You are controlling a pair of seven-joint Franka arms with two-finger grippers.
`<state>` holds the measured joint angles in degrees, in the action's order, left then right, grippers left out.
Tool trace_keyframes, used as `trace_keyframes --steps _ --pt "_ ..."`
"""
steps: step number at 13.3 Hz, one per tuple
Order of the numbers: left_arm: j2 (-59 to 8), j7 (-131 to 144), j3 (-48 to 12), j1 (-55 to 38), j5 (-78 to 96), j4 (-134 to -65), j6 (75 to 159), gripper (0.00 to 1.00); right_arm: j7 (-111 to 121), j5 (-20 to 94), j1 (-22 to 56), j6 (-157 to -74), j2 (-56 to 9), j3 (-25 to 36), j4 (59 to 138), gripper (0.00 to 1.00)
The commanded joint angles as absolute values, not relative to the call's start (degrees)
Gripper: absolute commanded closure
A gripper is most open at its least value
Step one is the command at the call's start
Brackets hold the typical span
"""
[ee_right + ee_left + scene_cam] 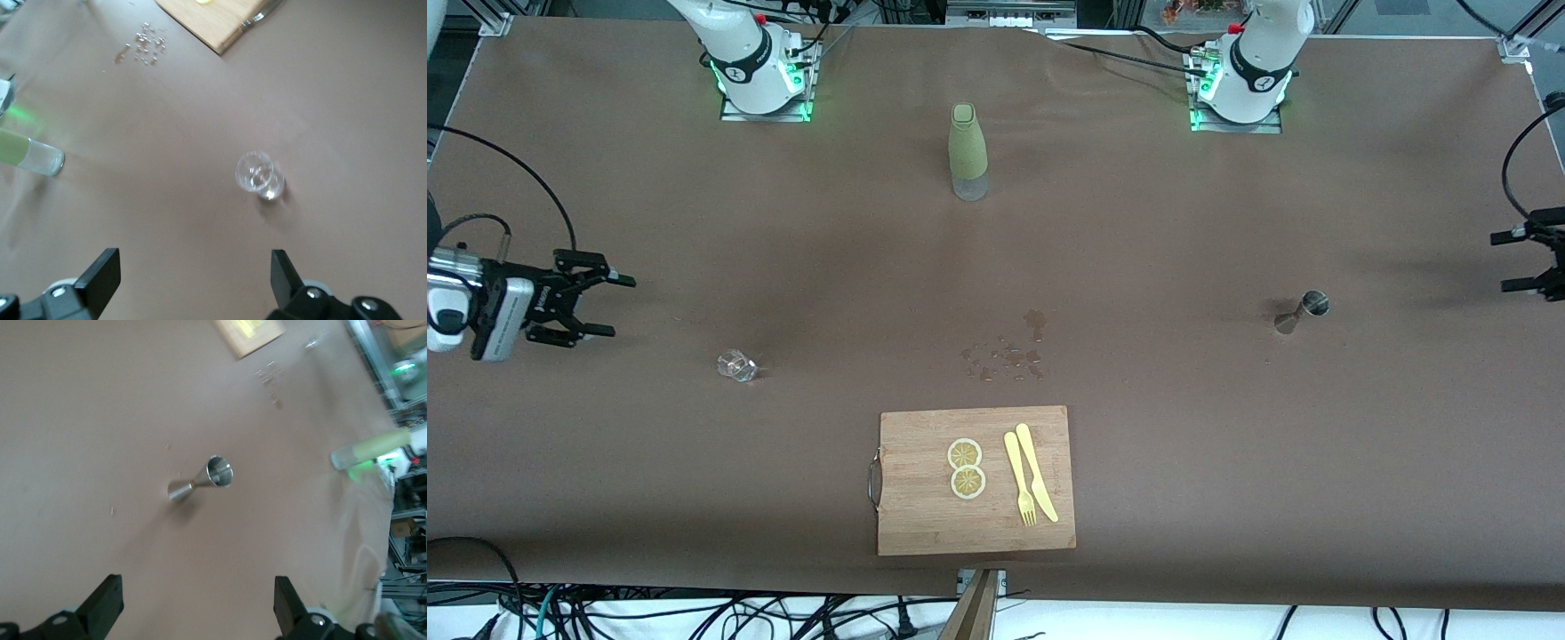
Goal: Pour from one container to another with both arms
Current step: 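Grasp the glass cup with the right gripper while the left gripper grasps the jigger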
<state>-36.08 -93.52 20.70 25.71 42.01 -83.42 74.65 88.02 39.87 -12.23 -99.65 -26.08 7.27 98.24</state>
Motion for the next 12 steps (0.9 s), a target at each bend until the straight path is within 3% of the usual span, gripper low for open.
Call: trace_keyframes --steps 1,6,12 --pt "-41.5 -111.8 21.0 27.5 52.6 -86.8 73.9 0.0 102.9 45.6 -13.4 -99.1 -33.0 6.9 94.1 0.0" --pt "-54.0 -138.2 20.7 27.2 66.8 -87.7 67.5 0.0 125.4 55.5 -14.2 -99.1 -45.9 6.9 86.4 0.0" --pt "-61.0 -151.4 20.1 23.4 71.5 -87.4 67.2 0.0 133.1 61.5 -14.0 -98.4 -52.1 3.9 86.2 0.0"
